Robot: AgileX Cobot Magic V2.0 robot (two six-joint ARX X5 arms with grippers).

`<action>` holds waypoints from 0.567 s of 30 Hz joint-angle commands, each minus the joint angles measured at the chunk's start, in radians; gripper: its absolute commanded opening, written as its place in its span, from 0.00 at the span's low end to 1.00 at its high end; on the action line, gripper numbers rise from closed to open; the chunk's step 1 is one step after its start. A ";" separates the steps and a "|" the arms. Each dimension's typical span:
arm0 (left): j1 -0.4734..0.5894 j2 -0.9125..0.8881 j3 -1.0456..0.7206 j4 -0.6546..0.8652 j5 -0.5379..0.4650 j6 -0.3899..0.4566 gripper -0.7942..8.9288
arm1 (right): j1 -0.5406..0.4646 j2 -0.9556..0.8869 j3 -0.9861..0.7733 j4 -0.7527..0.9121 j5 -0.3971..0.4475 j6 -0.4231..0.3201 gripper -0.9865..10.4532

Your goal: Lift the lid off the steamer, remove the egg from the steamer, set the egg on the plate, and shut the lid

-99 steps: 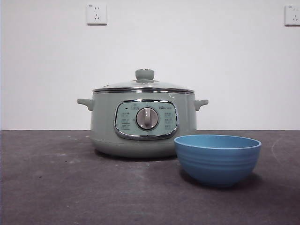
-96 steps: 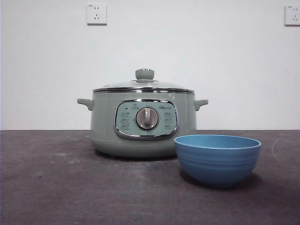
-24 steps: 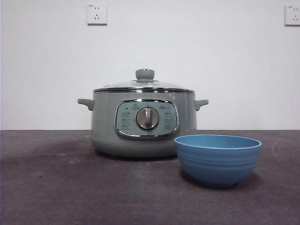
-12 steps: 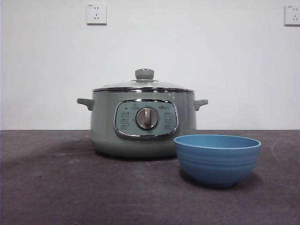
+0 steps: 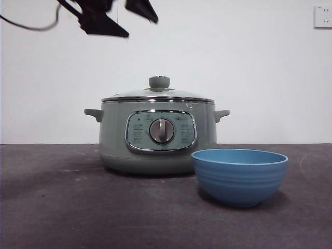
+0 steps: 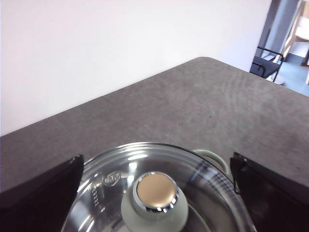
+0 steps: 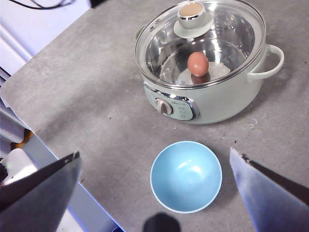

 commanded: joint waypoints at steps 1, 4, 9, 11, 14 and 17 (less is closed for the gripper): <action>-0.014 0.053 0.002 0.050 -0.026 0.023 0.67 | 0.002 0.000 0.002 0.005 -0.001 0.007 0.63; -0.027 0.099 0.002 0.095 -0.053 0.035 0.67 | 0.002 0.000 0.002 0.004 -0.001 0.007 0.63; -0.045 0.167 0.002 0.164 -0.074 0.037 0.67 | 0.002 0.000 0.002 -0.010 -0.001 0.006 0.63; -0.047 0.188 0.002 0.172 -0.076 0.038 0.67 | 0.002 0.000 0.002 -0.012 -0.001 0.006 0.63; -0.057 0.214 0.002 0.172 -0.099 0.038 0.67 | 0.002 0.000 0.002 -0.011 0.000 0.006 0.63; -0.061 0.247 0.002 0.168 -0.099 0.037 0.67 | 0.002 0.000 0.002 -0.011 -0.001 0.006 0.63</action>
